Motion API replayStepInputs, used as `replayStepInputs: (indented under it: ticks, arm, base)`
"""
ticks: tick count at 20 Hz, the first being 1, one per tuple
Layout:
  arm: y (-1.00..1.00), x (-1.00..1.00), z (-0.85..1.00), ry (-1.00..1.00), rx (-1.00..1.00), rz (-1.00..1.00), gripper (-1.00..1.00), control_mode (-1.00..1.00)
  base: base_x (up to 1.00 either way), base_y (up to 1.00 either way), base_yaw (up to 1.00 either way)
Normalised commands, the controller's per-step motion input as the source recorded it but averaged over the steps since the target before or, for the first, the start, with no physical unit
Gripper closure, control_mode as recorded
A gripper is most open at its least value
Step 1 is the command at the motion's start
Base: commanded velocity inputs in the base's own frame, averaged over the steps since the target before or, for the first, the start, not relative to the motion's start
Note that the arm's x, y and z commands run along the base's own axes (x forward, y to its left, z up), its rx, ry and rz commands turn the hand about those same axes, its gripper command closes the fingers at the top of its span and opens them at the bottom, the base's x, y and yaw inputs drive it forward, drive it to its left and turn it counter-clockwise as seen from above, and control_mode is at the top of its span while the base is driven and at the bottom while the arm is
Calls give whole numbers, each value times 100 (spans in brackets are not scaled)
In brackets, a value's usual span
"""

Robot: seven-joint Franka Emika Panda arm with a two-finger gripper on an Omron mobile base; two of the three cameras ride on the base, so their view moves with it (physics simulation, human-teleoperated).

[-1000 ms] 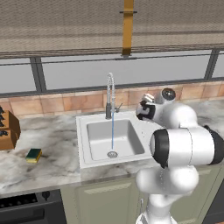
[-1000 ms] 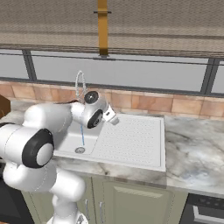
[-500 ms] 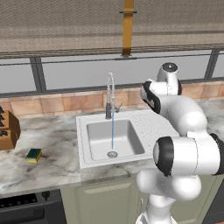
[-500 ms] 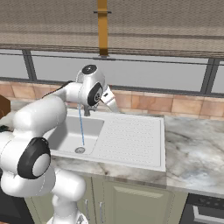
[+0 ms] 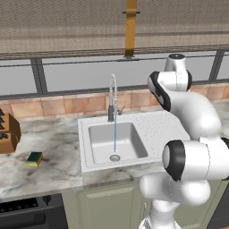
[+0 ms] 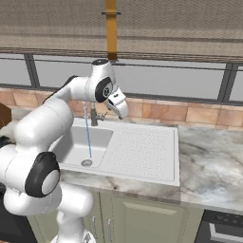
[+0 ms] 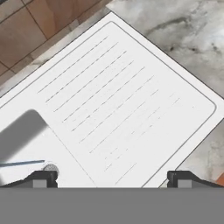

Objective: Soak the sponge with water for a few seconds and then drop it inside the sink.

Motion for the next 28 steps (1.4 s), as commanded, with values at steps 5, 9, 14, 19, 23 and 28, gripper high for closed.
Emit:
replayStepInputs:
  ticks: [5, 9, 14, 19, 23, 28]
  arm:
    - [2, -42, -10, -12, 0, 10, -100, -100]
    - [15, -60, -10, -13, 0, 13, -100, -100]
    - [41, -37, -4, -4, 0, 15, -100, -100]
    - [56, -12, 0, 2, 0, 17, -100, -100]
    - [56, -23, 0, 1, 0, 16, -100, -100]
    - [43, -36, 0, 0, 0, 13, -100, -100]
  base:
    - [0, 0, 0]
    - [0, 0, 0]
    - [0, 0, 0]
    - [0, 0, 0]
    - [0, 0, 0]
    - [0, 0, 0]
